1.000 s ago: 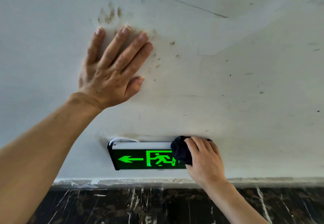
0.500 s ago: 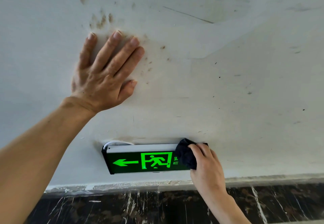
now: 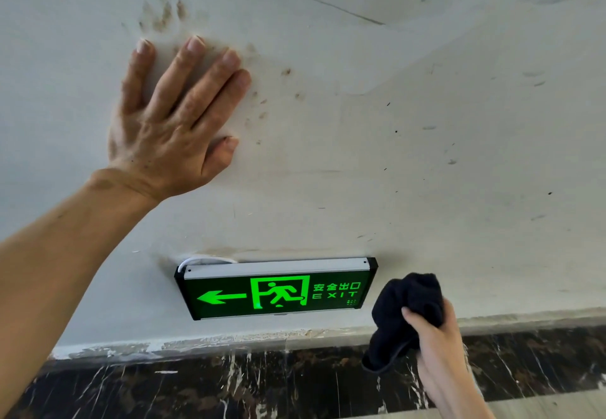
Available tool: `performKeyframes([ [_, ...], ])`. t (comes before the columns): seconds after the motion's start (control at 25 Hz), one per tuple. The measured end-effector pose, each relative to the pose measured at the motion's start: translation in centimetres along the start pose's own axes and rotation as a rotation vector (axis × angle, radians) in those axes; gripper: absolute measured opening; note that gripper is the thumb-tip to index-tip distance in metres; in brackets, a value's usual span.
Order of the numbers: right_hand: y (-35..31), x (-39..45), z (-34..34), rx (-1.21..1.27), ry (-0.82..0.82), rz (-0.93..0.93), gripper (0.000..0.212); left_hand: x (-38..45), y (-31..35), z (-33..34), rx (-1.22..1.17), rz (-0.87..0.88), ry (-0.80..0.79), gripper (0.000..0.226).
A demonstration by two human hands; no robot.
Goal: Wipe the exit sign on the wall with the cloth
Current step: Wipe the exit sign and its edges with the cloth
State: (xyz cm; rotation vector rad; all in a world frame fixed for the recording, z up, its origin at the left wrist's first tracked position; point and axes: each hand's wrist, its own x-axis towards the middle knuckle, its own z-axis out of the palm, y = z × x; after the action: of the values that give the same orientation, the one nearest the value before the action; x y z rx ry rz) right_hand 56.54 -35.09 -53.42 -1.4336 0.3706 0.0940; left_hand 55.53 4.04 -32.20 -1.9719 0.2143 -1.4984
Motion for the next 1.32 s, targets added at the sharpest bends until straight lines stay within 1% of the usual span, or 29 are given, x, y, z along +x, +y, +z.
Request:
performKeyframes([
  [0.08, -1.4, 0.7, 0.7, 0.027, -0.025, -0.064, 0.051, 0.0, 0.1, 0.0, -0.004, -0.002, -0.004, 0.07],
  [0.12, -1.9, 1.0, 1.1, 0.058, -0.057, -0.08, 0.049, 0.0, 0.1, 0.0, -0.003, -0.002, -0.002, 0.07],
  [0.24, -2.1, 1.0, 3.0, 0.127, -0.207, -0.057, 0.04, 0.1, 0.1, 0.0, 0.016, 0.002, -0.001, 0.07],
  [0.32, -1.2, 0.7, 4.3, 0.052, -0.241, -0.062, 0.049, 0.1, 0.0, 0.0, 0.025, 0.004, -0.004, 0.07],
  [0.36, -0.6, 0.7, 4.8, -0.005, -0.216, -0.089, 0.048, 0.1, 0.1, 0.0, 0.028, 0.005, -0.005, 0.07],
  [0.48, 1.0, 1.2, 5.3, -0.122, -0.082, -0.159, 0.022, 0.1, 0.2, 0.0, 0.032, 0.018, 0.003, 0.07],
  [0.52, 1.5, 1.5, 5.2, -0.14, -0.075, -0.162, 0.021, 0.1, 0.2, 0.0, 0.035, 0.024, 0.011, 0.07],
  [0.76, 5.2, 3.0, 4.5, -0.271, -0.107, -0.107, 0.02, 0.2, 0.2, -0.2, 0.033, 0.04, 0.017, 0.07],
  [0.88, 6.5, 3.6, 4.3, -0.338, -0.105, -0.095, 0.023, 0.4, 0.2, -0.3, 0.04, 0.05, -0.011, 0.068],
  [1.08, 7.8, 4.1, 4.3, -0.446, -0.071, -0.107, 0.02, 0.2, 0.4, -0.6, 0.054, 0.042, -0.035, 0.069],
  [1.12, 7.9, 4.3, 4.1, -0.471, -0.08, -0.072, 0.018, 0.2, 0.3, -0.5, 0.052, 0.039, -0.038, 0.069],
  [1.2, 8.7, 4.5, 3.6, -0.461, -0.097, 0.087, 0.017, 0.3, 0.1, -0.5, 0.051, 0.028, -0.044, 0.069],
  [1.24, 9.2, 4.5, 3.4, -0.394, -0.082, 0.191, 0.02, 0.2, 0.2, -0.6, 0.057, 0.024, -0.045, 0.069],
  [1.32, 9.9, 4.1, 3.3, -0.148, -0.015, 0.386, 0.027, 0.2, 0.2, -0.6, 0.071, 0.023, -0.044, 0.07],
])
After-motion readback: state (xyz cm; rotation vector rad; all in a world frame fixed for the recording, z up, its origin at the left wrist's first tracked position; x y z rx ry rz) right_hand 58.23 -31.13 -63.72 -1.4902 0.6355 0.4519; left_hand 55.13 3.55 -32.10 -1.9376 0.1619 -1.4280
